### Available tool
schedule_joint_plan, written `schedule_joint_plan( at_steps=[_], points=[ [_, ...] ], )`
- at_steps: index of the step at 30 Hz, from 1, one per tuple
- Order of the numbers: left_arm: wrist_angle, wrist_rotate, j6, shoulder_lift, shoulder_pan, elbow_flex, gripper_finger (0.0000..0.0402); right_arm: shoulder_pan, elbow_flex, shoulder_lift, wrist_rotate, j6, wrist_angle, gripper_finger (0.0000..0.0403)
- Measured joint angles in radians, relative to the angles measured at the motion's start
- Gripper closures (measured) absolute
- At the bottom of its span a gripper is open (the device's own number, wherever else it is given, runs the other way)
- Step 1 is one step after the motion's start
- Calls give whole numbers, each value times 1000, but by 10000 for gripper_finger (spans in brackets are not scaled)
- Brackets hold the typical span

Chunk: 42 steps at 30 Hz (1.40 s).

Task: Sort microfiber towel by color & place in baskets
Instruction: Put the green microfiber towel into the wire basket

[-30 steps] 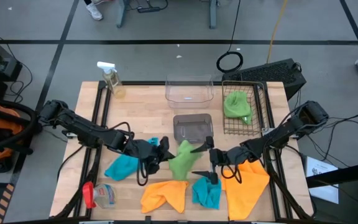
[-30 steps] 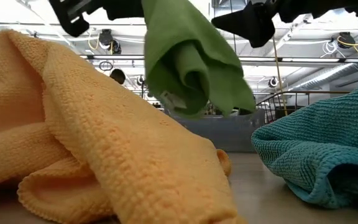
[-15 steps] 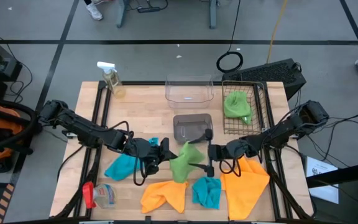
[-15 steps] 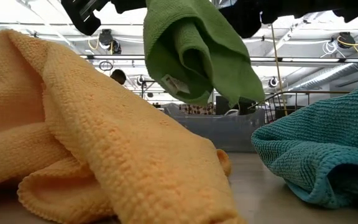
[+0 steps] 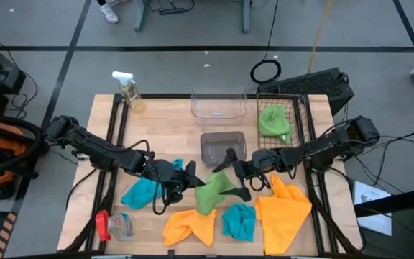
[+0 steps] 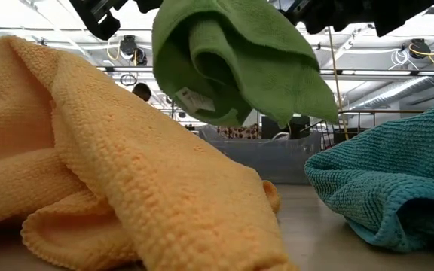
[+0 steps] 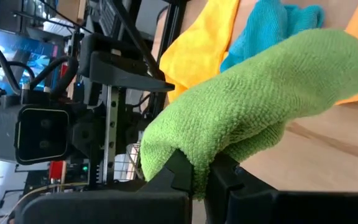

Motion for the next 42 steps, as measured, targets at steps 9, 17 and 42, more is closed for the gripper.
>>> schedule_joint_plan(
  at_steps=[9, 17, 42],
  points=[
    [69, 2, 49, 1, 17, 0, 387, 0, 1, 18, -20, 20, 17, 17],
    [68, 7, 45, 1, 28, 0, 387, 0, 2, 39, -1, 14, 28, 140],
    [6, -662, -826, 0, -11, 0, 205, 9, 1, -148, 177, 44, -211, 400]
  ],
)
